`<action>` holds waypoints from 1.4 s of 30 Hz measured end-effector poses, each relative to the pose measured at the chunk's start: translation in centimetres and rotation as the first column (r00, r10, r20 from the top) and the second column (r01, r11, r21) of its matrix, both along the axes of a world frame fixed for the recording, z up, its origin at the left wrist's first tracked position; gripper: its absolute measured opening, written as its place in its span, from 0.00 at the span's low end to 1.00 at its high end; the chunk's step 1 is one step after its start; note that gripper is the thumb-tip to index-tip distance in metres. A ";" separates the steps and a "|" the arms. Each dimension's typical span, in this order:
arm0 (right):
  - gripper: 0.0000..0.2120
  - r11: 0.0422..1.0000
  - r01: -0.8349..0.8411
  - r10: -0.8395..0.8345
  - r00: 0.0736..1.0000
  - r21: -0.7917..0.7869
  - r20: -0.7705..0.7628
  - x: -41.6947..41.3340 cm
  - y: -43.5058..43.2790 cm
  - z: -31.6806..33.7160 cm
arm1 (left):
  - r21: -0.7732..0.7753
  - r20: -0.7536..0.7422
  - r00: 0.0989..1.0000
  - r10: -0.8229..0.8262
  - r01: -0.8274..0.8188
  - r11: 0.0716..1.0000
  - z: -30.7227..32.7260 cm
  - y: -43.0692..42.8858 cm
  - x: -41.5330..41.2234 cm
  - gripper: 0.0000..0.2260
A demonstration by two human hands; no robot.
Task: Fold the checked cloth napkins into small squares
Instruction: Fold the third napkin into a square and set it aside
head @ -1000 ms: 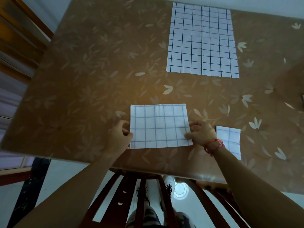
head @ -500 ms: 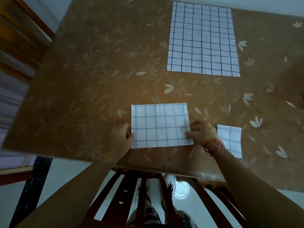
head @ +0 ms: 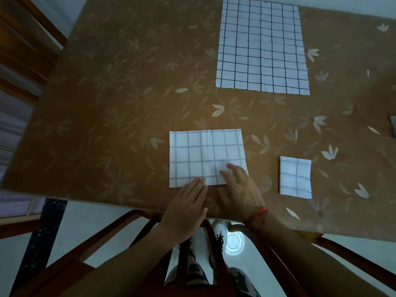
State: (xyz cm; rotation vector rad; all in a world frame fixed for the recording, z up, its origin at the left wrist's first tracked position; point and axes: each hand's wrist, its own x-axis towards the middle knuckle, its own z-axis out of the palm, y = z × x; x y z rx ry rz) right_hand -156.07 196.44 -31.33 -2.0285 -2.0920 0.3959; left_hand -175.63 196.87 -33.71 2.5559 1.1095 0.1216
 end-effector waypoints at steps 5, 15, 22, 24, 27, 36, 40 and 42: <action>0.28 0.960 -0.237 0.253 0.963 -0.151 0.094 -2.2 -2.7 -1.7 | 0.003 -0.088 0.996 0.021 -0.020 1.000 -0.7 -0.1 0.3 0.27; 0.31 0.930 -0.244 0.290 0.947 -0.276 0.137 -3.0 -2.5 -2.5 | -0.003 -0.184 0.983 0.021 -0.022 1.000 -1.3 -0.1 0.3 0.28; 0.34 0.926 -0.214 0.277 0.944 -0.310 0.177 -2.4 -2.7 -2.4 | -0.007 -0.230 0.971 0.068 -0.071 0.997 -1.4 -0.2 -1.4 0.27; 0.34 0.931 -0.188 0.257 0.947 -0.312 0.194 -1.7 -3.0 -2.3 | 0.004 -0.249 0.962 0.107 -0.110 0.994 -1.5 -0.3 -2.3 0.28; 0.33 0.945 -0.133 0.207 0.951 -0.300 0.230 -0.2 -3.5 -2.1 | 0.006 -0.270 0.950 0.155 -0.160 0.987 -1.6 -0.6 -3.6 0.29; 0.36 0.954 0.004 0.092 0.948 -0.300 0.305 3.0 -4.7 -2.2 | -0.005 -0.284 0.936 0.208 -0.218 0.976 -1.4 -1.0 -4.8 0.30; 0.39 0.942 0.011 0.061 0.977 -0.335 0.205 2.5 -4.4 -1.5 | -0.009 -0.287 0.935 0.206 -0.218 0.976 -1.4 -0.9 -4.8 0.30; 0.39 0.942 0.031 0.006 0.994 -0.334 0.110 2.5 -3.7 -1.1 | -0.012 -0.288 0.935 0.208 -0.221 0.975 -1.4 -0.9 -4.9 0.30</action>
